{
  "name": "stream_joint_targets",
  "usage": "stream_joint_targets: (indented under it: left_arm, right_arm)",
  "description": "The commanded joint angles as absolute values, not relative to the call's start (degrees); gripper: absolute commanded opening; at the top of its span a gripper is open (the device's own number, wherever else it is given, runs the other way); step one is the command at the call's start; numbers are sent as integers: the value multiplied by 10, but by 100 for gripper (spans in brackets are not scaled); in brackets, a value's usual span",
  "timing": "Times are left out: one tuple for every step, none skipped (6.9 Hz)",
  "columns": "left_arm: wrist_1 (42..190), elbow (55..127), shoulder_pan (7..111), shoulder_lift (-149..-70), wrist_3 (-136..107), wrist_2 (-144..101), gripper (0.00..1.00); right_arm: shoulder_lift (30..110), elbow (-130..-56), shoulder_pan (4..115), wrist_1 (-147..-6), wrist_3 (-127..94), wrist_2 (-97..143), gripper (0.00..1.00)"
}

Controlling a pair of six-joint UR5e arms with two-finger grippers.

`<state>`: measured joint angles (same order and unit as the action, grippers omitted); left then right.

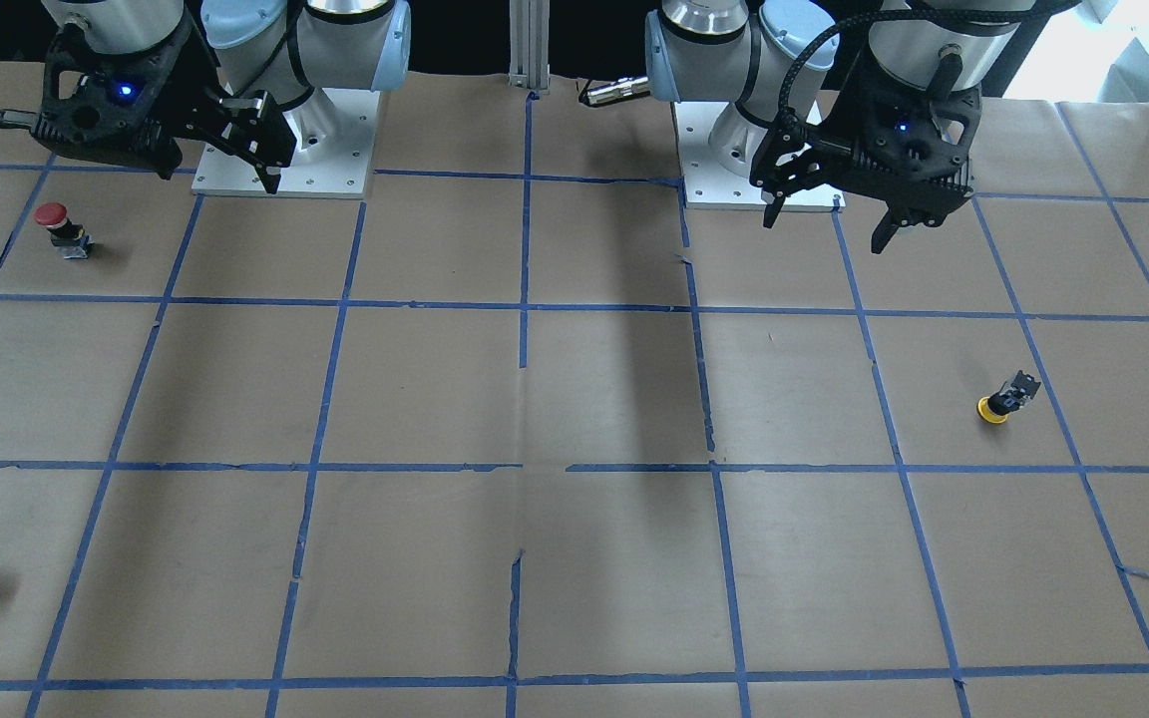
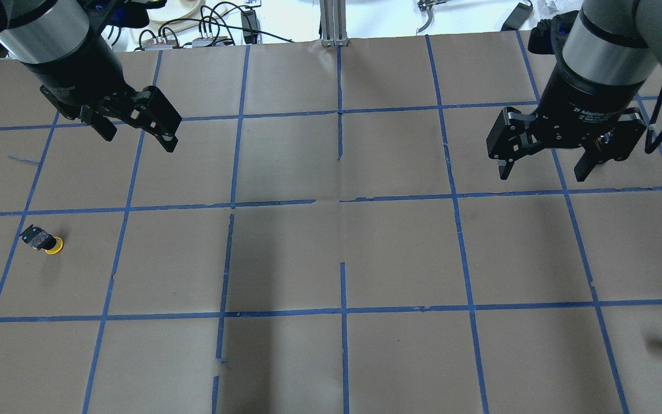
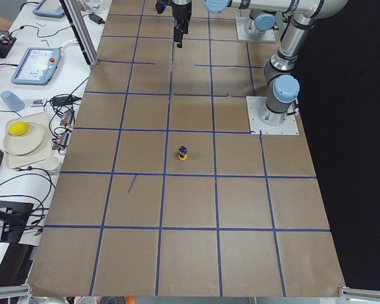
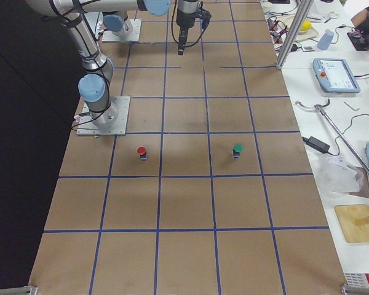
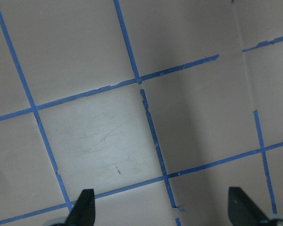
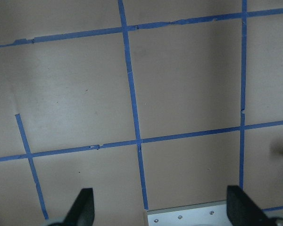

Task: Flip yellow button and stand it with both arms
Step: 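Move the left gripper down toward the yellow button lying on its side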

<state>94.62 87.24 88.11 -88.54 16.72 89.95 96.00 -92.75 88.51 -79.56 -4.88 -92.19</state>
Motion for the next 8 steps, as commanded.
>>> stream_joint_targets:
  left_arm:
    - [943, 868, 882, -886, 110, 911, 100]
    - [943, 869, 882, -887, 109, 912, 100]
    - [943, 868, 880, -888, 106, 912, 100]
    - [944, 878, 875, -884, 109, 912, 100]
    - [946, 883, 855, -882, 114, 916, 100]
    - [954, 889, 809, -882, 123, 918, 100]
    - [949, 909, 750, -885, 164, 916, 100]
    - [941, 936, 700, -885, 234, 915, 100]
  right_arm:
    - [962, -928, 885, -795, -50, -922, 100]
    - [962, -928, 885, -792, -50, -922, 100]
    - [962, -928, 885, -793, -50, -921, 100]
    - [963, -928, 885, -792, -50, -922, 100]
    - [966, -928, 886, -791, -50, -922, 100]
    - [969, -929, 886, -791, -44, -922, 100]
    - [968, -930, 886, -792, -45, -922, 100]
    - [968, -930, 886, -789, -44, -923, 100]
